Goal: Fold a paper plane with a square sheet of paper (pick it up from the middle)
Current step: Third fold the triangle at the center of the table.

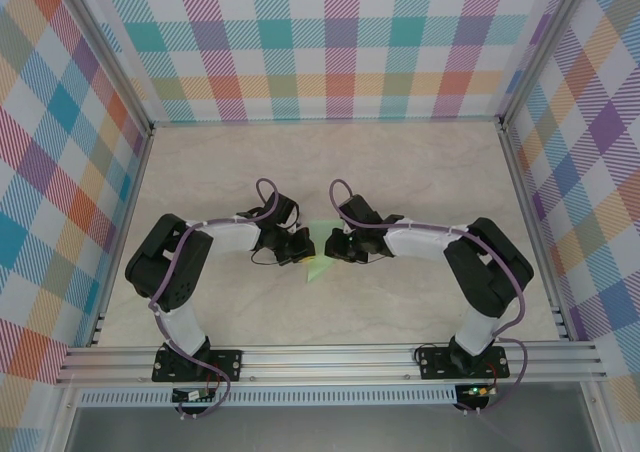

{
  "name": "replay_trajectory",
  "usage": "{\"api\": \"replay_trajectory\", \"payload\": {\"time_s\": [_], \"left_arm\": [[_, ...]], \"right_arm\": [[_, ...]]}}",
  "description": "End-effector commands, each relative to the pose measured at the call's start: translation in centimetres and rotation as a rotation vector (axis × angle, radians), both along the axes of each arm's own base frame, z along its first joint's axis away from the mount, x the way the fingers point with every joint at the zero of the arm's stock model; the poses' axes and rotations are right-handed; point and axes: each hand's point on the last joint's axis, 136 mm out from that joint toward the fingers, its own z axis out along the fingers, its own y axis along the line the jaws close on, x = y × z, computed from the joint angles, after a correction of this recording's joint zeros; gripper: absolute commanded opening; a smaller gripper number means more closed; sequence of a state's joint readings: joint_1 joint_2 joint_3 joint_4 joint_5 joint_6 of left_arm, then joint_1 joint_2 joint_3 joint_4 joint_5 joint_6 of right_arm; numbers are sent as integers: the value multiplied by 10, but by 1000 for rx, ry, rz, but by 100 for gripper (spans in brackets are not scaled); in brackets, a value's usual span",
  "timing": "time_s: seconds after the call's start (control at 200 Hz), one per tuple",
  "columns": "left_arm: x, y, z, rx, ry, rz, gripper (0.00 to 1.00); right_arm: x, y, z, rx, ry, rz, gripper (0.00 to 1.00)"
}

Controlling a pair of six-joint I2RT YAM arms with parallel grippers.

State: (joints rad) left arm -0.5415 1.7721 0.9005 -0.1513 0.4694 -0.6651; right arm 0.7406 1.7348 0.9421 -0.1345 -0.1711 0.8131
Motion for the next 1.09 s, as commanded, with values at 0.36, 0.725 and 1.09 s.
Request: {"api": "replay_trajectory", "payload": {"time_s": [0.36,0.725,1.09], "left_arm": [[-13,12,-8,59,26,4,0],[-13,6,-6,29,22,-14,0],[-14,9,-10,45,30,-6,0]], "right_arm": [[-15,6,-24,52,71,23,15],[-12,14,-2,104,29,44,15],[-32,33,5,238,90,130,10]]}}
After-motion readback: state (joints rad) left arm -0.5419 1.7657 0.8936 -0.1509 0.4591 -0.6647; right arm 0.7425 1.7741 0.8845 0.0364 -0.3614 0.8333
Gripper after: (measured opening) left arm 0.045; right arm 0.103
